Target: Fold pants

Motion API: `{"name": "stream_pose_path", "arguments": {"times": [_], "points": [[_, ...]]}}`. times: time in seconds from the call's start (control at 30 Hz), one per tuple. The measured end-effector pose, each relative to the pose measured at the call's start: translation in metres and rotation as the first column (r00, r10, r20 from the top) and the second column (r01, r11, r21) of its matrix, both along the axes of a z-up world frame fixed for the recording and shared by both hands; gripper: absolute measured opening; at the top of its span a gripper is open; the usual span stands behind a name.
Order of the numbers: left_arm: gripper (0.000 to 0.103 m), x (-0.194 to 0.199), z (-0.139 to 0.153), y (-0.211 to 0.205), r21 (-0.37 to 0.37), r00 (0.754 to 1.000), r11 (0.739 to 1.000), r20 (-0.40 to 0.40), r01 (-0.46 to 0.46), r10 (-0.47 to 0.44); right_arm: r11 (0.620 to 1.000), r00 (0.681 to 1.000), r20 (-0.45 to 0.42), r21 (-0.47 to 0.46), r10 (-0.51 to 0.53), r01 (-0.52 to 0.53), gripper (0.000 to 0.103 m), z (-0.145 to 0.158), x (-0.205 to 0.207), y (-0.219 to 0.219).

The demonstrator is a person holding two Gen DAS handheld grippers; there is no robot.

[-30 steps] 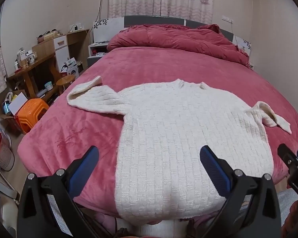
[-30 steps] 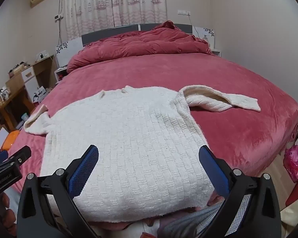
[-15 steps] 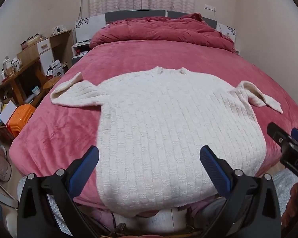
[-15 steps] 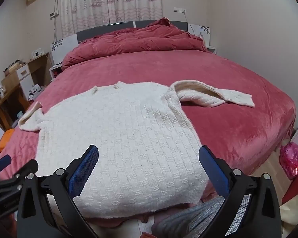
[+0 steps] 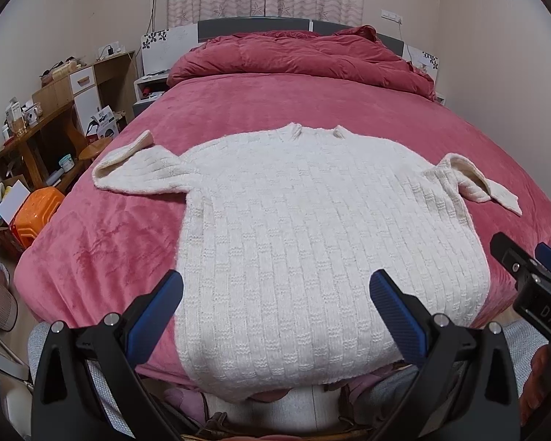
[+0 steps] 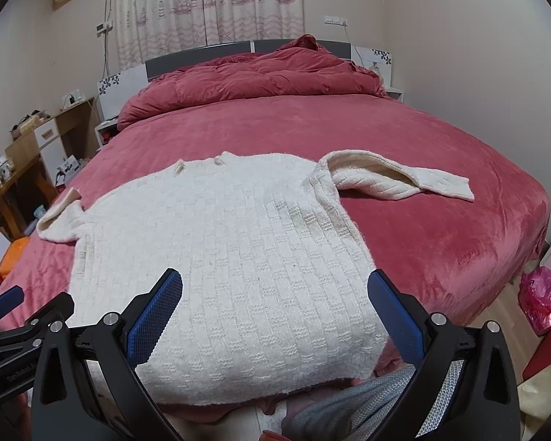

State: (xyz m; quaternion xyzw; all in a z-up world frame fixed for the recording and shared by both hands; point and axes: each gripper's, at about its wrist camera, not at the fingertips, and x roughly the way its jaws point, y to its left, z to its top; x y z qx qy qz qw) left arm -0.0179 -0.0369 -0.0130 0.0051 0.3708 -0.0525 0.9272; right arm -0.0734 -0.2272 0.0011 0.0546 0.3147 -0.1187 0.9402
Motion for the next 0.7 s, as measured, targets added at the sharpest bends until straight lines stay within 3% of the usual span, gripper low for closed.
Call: {"name": "stream_pose_path", "arguments": {"times": [0.7], "points": [[0.101,0.0043,-0.0047,-0.0038,-0.006,1.000,1.000,-0.016,0.003,-0.003,1.000,1.000,-0.020,0.000,0.000,0.000,0.100,-0.0059,0.0032,0.0008]]}}
